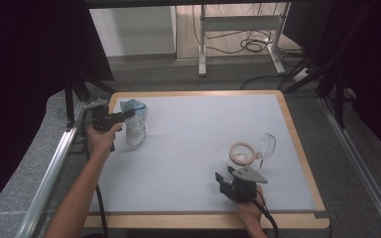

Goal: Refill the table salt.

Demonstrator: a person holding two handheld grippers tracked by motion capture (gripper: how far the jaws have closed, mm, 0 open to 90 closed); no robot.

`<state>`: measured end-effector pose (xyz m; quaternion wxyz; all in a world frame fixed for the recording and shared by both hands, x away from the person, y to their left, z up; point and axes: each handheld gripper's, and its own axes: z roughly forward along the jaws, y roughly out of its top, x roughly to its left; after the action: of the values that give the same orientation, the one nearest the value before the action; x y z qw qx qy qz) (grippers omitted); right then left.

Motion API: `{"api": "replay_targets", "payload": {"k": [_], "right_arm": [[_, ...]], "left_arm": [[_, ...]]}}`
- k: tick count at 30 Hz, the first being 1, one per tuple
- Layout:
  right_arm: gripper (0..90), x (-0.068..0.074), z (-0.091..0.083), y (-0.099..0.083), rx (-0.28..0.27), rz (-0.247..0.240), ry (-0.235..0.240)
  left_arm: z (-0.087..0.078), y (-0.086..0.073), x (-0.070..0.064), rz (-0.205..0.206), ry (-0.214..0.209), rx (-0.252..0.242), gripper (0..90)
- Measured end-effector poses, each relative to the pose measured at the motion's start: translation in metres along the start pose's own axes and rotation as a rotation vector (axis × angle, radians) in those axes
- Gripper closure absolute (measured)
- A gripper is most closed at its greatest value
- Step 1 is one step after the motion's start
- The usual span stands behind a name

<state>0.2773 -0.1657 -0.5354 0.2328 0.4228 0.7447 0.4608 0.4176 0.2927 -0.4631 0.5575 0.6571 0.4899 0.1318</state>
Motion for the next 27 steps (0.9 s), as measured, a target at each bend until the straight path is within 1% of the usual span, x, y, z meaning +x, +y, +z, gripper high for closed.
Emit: {"api": "replay_targets", "payload": {"k": [1,2,5,8,10,13,15,19,21,23,27], "right_arm": [[46.5,0.000,0.000,0.000,0.000,0.000,0.000],[46.6,0.000,0.000,0.000,0.000,0.000,0.000],[46.4,0.000,0.000,0.000,0.002,0.001,0.002],[46.2,0.000,0.000,0.000,0.002,0.001,0.003],[46.1,-0.001,0.000,0.000,0.000,0.004,0.005],[45.9,0.000,0.000,0.000,0.001,0.007,0.007],[45.7,0.000,0.001,0.000,0.002,0.006,0.007],[45.6,0.000,0.001,0.000,0.000,0.007,0.008],[45.6,0.000,0.001,0.000,0.000,0.007,0.008],[45.6,0.000,0.000,0.001,-0.001,0.007,0.008],[45.6,0.000,0.000,0.001,-0.006,0.006,0.009]], "left_arm": [[-0.001,-0.002,0.001,-0.008,-0.005,-0.014,90.0],[-0.002,-0.003,0.002,-0.012,-0.005,-0.018,90.0],[-0.007,-0.006,0.002,-0.005,-0.012,-0.014,89.8],[-0.011,-0.010,0.002,0.008,-0.004,-0.016,89.6],[-0.016,-0.014,0.004,0.001,-0.003,-0.024,89.4],[-0.020,-0.015,0.005,0.012,0.010,-0.018,89.2],[-0.021,-0.015,0.006,0.017,0.009,-0.015,88.8],[-0.020,-0.015,0.004,0.027,0.006,-0.013,86.8],[-0.017,-0.015,0.004,0.029,0.002,-0.009,83.6],[-0.014,-0.014,0.003,0.028,0.001,-0.001,77.9],[-0.011,-0.014,0.001,0.037,0.001,-0.003,74.2]]}}
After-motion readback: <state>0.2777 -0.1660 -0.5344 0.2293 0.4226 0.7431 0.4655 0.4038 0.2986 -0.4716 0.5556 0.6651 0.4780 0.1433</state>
